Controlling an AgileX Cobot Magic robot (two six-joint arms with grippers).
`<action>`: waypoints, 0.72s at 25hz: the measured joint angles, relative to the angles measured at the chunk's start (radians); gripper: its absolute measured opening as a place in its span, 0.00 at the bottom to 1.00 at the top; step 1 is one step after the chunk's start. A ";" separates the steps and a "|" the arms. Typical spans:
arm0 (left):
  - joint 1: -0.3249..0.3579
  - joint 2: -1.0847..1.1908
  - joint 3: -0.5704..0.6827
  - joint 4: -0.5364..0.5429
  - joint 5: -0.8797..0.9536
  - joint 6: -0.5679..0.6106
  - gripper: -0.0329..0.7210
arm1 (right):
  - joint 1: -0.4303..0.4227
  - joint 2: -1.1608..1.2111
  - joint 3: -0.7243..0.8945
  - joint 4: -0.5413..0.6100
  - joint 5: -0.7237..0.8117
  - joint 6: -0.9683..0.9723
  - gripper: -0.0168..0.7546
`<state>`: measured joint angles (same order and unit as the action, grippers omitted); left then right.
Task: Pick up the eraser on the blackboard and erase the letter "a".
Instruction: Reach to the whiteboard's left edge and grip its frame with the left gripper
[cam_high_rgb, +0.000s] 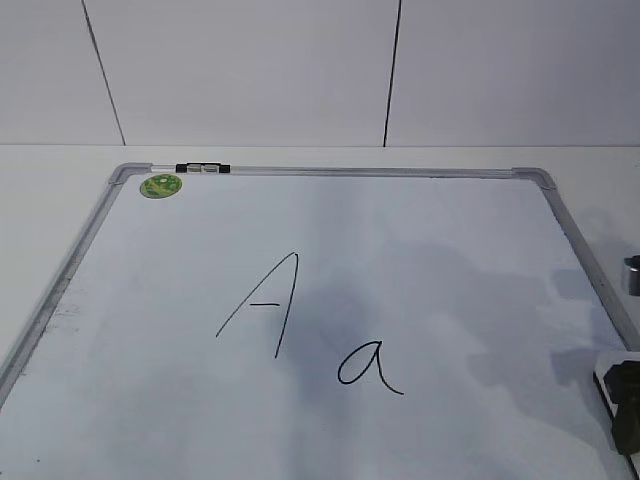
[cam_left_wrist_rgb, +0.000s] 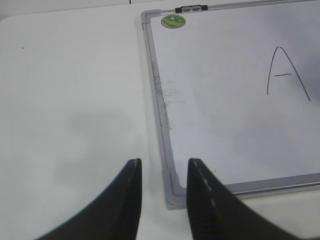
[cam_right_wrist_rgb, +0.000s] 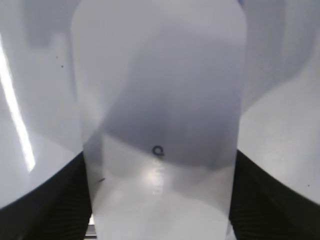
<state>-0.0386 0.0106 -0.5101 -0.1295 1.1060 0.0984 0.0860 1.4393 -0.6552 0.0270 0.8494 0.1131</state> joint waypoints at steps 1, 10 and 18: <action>0.000 0.000 0.000 0.000 0.000 0.000 0.35 | 0.000 0.000 0.000 -0.004 0.000 0.000 0.79; 0.000 0.000 0.000 0.000 0.000 0.000 0.35 | 0.000 0.000 0.000 -0.005 -0.001 0.000 0.78; 0.000 0.000 0.000 0.000 0.000 0.000 0.35 | 0.000 0.000 0.000 -0.005 -0.001 -0.002 0.75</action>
<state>-0.0386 0.0106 -0.5101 -0.1295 1.1060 0.0984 0.0860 1.4393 -0.6552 0.0222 0.8487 0.1111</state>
